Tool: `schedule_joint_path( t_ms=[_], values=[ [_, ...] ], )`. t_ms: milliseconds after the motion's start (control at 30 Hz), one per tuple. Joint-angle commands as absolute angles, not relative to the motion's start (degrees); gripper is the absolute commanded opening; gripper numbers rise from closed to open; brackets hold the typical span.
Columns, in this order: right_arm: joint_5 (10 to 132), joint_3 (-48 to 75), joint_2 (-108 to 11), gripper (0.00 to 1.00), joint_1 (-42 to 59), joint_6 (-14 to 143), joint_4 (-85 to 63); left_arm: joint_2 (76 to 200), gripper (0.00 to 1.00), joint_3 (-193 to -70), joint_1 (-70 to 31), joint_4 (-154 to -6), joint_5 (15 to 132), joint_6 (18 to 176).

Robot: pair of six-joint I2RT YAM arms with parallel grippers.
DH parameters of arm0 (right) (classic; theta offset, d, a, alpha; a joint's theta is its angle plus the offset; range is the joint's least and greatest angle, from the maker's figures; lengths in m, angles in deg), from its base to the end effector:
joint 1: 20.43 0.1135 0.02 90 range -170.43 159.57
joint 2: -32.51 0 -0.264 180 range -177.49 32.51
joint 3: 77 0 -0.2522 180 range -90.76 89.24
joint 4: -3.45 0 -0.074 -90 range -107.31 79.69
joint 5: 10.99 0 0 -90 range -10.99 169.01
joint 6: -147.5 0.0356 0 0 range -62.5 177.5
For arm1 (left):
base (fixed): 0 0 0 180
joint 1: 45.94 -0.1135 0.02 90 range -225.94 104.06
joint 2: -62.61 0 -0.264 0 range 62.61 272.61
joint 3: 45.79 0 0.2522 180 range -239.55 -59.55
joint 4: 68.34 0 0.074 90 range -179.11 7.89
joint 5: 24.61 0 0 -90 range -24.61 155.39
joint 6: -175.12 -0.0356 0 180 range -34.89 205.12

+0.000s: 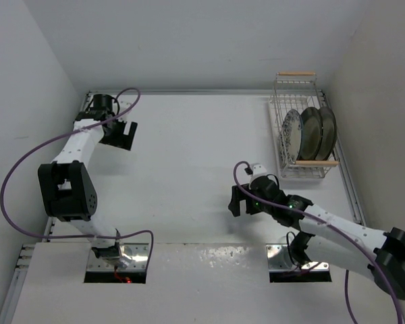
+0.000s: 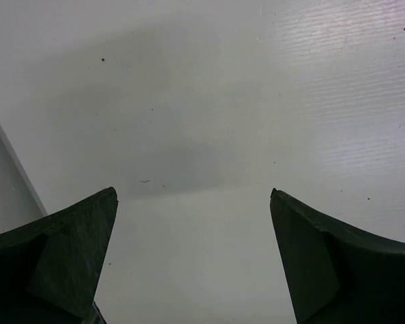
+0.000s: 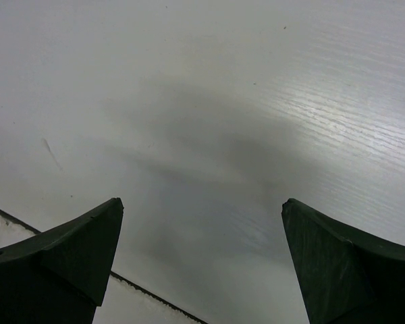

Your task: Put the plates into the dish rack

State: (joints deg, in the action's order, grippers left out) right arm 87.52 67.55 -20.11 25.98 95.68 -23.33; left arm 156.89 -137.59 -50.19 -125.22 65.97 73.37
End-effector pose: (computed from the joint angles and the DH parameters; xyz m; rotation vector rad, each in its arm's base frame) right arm 0.1274 0.1262 0.1730 -0.0963 2.3945 0.5532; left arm 0.3466 0.0254 0.2716 0.1743 2.6035 0.0864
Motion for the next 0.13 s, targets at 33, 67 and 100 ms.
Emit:
schedule_joint_path(
  t_ms=[33,67,100],
  values=[
    [92.5,63.3,-21.5,1.0,27.4,97.9,-25.5,155.2,1.0,-137.6,-50.9,-124.2,65.9,73.8],
    [94.9,62.9,-21.8,1.0,27.8,98.4,-26.5,155.2,1.0,-137.6,-50.9,-124.2,65.9,73.8],
    [95.0,62.5,-22.4,1.0,27.8,98.4,-26.6,155.2,1.0,-137.6,-50.9,-124.2,65.9,73.8]
  ],
)
